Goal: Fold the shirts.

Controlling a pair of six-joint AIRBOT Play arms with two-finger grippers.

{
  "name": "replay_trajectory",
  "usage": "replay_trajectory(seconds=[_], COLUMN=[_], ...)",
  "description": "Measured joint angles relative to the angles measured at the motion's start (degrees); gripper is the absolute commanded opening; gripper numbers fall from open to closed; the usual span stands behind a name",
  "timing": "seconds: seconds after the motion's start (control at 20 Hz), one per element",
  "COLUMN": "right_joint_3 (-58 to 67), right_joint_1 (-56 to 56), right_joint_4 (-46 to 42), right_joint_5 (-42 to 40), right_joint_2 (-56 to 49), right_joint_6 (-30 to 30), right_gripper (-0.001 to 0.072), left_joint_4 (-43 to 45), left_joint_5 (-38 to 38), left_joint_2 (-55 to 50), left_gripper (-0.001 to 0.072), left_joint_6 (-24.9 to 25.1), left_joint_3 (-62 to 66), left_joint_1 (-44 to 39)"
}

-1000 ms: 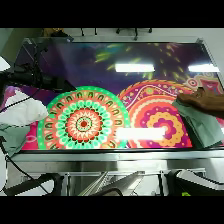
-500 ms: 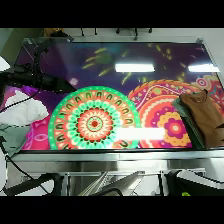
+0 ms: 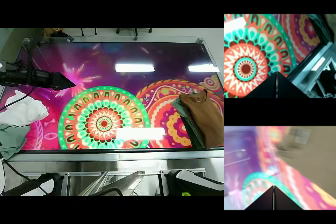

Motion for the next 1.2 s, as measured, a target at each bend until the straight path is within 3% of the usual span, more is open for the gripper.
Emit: replay_trajectory(seconds=[0.2,0.55,0.8,1.2], right_joint_3=[-8.5,-41.0,-47.08,-48.39], right_joint_1=[16.72,50.21,56.68,58.03], right_joint_4=[-0.72,-6.27,-6.75,-5.44], right_joint_5=[-4.94,-17.22,-20.59,-20.83], right_joint_2=[6.49,21.16,23.45,23.93], right_joint_6=[-6.58,-9.44,-9.84,-9.81], right_gripper=[0.0024,0.0024,0.0024,0.0024], left_joint_4=[-1.81,-2.54,-2.73,-2.82], left_joint_5=[1.33,10.16,13.57,15.96], left_joint_2=[8.04,27.43,35.63,41.64], left_gripper=[0.0016,0.0016,0.0016,0.0016], left_joint_6=[-0.02,0.11,-0.09,-2.12], left_joint_3=[-8.33,-39.5,-49.86,-54.36], left_joint_1=[-1.2,-11.1,-13.77,-14.32])
